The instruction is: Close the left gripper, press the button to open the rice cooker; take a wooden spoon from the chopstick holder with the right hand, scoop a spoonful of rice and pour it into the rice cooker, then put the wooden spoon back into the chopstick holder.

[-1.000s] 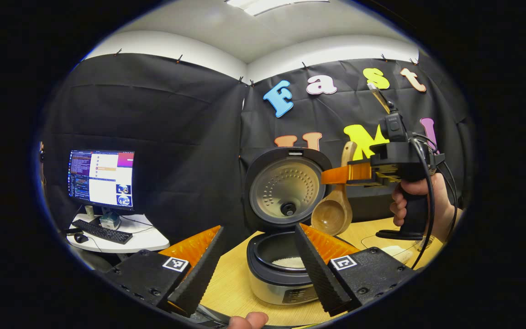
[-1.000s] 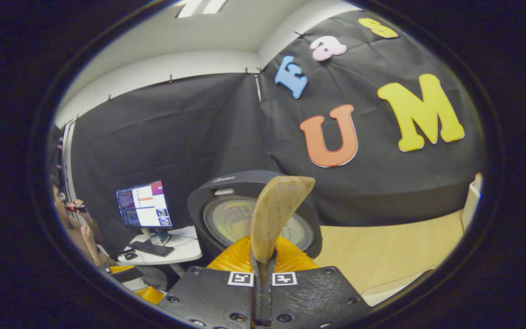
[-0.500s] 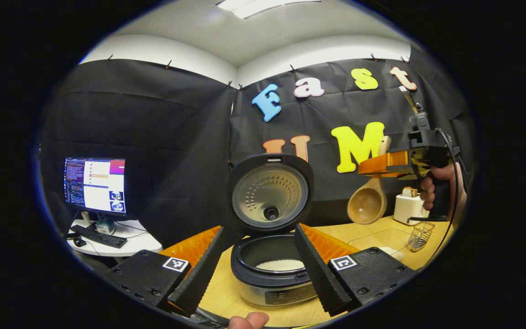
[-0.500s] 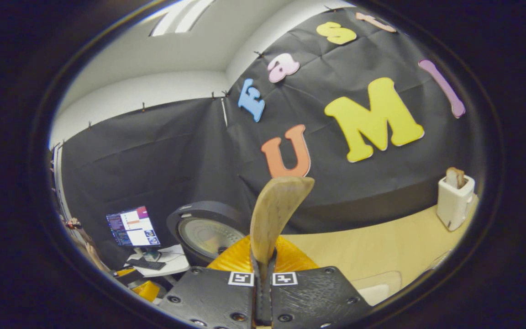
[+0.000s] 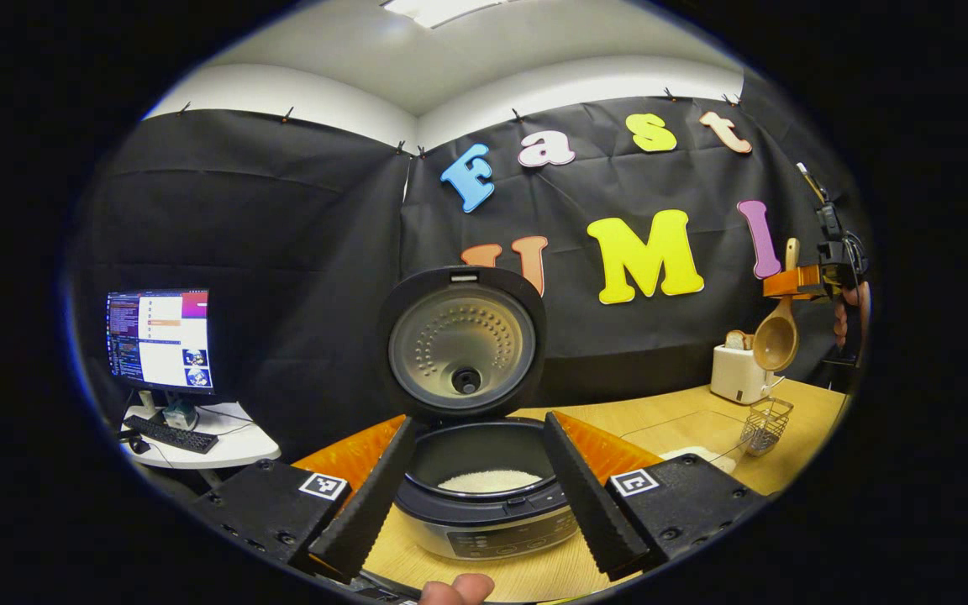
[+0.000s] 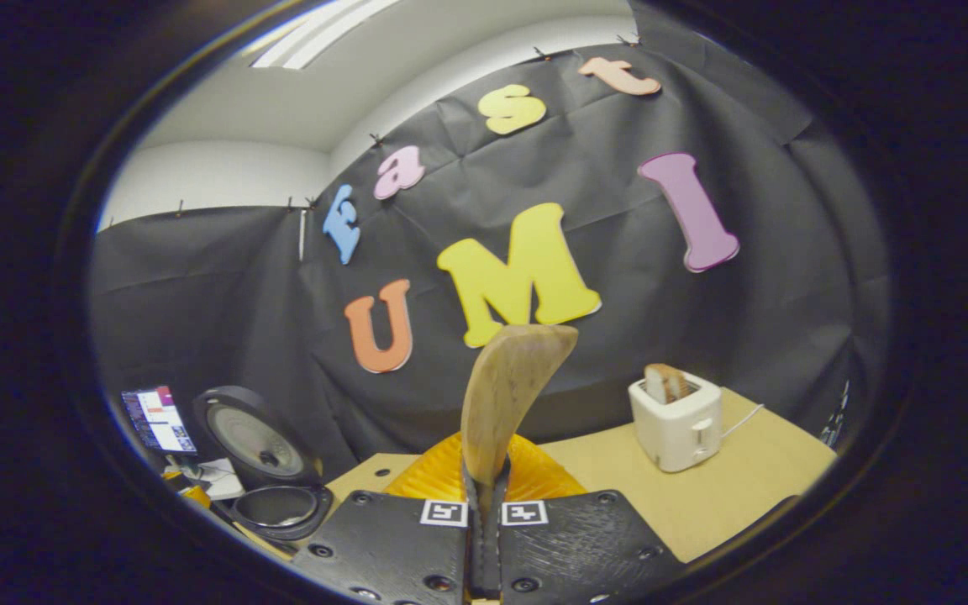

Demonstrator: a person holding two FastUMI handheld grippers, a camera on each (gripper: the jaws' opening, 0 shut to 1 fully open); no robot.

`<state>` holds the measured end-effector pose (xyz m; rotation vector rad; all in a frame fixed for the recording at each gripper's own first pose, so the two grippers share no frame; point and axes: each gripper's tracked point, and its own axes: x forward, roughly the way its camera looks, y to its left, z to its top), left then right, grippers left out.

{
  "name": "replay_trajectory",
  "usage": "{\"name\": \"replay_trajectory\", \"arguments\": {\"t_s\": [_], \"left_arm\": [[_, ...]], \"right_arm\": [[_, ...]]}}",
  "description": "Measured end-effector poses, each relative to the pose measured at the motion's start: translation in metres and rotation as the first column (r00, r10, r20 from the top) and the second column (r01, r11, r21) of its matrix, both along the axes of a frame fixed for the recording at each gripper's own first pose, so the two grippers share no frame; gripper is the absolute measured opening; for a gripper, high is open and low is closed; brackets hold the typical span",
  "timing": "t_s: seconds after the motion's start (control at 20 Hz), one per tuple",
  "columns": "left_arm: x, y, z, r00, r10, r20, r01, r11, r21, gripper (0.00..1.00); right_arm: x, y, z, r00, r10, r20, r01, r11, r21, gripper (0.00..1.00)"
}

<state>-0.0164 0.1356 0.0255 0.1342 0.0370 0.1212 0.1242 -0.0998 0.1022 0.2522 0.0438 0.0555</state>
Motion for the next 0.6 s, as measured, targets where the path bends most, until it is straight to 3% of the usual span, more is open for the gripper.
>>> {"name": "replay_trajectory", "arguments": {"t_s": [0.2, 0.35, 0.6], "left_arm": [[0.002, -0.004, -0.002, 1.0, -0.004, -0.002, 0.004, 1.0, -0.001, 0.99], [0.002, -0.004, -0.002, 1.0, -0.006, -0.002, 0.006, 1.0, -0.012, 0.99], [0.0, 0.005, 0.003, 1.0, 0.008, 0.012, -0.007, 0.999, -0.032, 0.99]], "right_arm": [[0.01, -0.047, -0.044, 0.992, -0.107, -0.061, 0.107, 0.994, -0.003, 0.0], [0.025, -0.057, -0.084, 0.984, -0.126, -0.128, 0.13, 0.991, 0.022, 0.0], [0.037, -0.066, -0.122, 0.971, -0.174, -0.166, 0.173, 0.985, -0.019, 0.0]]}}
